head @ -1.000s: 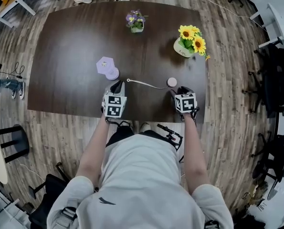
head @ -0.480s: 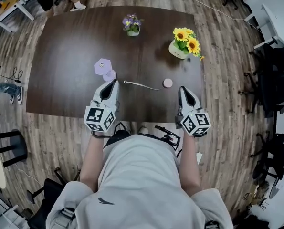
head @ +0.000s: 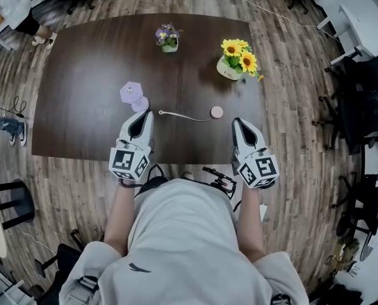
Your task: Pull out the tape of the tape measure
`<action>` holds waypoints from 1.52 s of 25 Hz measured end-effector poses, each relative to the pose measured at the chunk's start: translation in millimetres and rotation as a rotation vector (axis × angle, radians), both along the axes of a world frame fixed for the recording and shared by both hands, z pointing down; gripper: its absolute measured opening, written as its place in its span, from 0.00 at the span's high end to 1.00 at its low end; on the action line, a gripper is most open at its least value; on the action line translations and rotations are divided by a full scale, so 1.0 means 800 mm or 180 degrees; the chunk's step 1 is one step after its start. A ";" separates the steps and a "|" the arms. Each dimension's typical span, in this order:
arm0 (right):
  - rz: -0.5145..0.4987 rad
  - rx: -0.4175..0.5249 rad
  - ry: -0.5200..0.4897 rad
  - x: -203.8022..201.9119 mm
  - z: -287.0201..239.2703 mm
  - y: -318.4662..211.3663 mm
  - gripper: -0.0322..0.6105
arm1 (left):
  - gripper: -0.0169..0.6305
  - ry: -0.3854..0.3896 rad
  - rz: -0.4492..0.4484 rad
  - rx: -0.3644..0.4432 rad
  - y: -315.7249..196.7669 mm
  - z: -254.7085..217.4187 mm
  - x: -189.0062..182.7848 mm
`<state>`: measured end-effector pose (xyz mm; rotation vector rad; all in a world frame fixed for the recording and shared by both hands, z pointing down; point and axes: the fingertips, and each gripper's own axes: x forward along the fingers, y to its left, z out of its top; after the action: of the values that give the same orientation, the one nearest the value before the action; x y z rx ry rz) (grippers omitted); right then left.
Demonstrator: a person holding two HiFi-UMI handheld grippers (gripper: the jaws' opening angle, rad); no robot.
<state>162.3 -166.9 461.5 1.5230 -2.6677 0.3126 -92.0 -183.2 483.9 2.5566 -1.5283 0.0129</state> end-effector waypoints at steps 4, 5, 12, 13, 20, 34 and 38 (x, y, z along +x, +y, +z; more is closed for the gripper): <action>-0.0002 0.0026 -0.0007 -0.001 -0.006 0.002 0.95 | 0.96 -0.0035 0.0019 -0.0018 0.000 0.002 0.001; -0.0002 0.0036 -0.0004 -0.001 -0.008 0.003 0.95 | 0.96 -0.0037 0.0022 -0.0023 0.000 0.002 0.001; 0.0034 0.0098 0.0043 0.004 -0.021 0.006 0.95 | 0.96 -0.0121 0.0060 -0.0008 0.001 0.003 0.003; 0.0038 0.0105 0.0044 0.006 -0.022 0.007 0.95 | 0.96 -0.0104 0.0053 -0.0009 0.001 0.002 0.002; 0.0045 0.0059 0.0240 0.008 -0.008 0.006 0.95 | 0.96 -0.0166 0.0021 -0.0029 0.001 0.005 -0.008; 0.0061 -0.0032 0.0241 0.003 0.002 0.002 0.95 | 0.96 -0.0198 0.0013 -0.0087 0.002 0.011 -0.017; 0.0072 -0.0033 0.0205 0.005 0.000 0.000 0.95 | 0.96 -0.0195 0.0013 -0.0099 0.002 0.012 -0.017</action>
<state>166.2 -167.2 461.3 1.5341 -2.5977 0.2732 -105.7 -181.6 493.4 2.5577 -1.5319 0.1157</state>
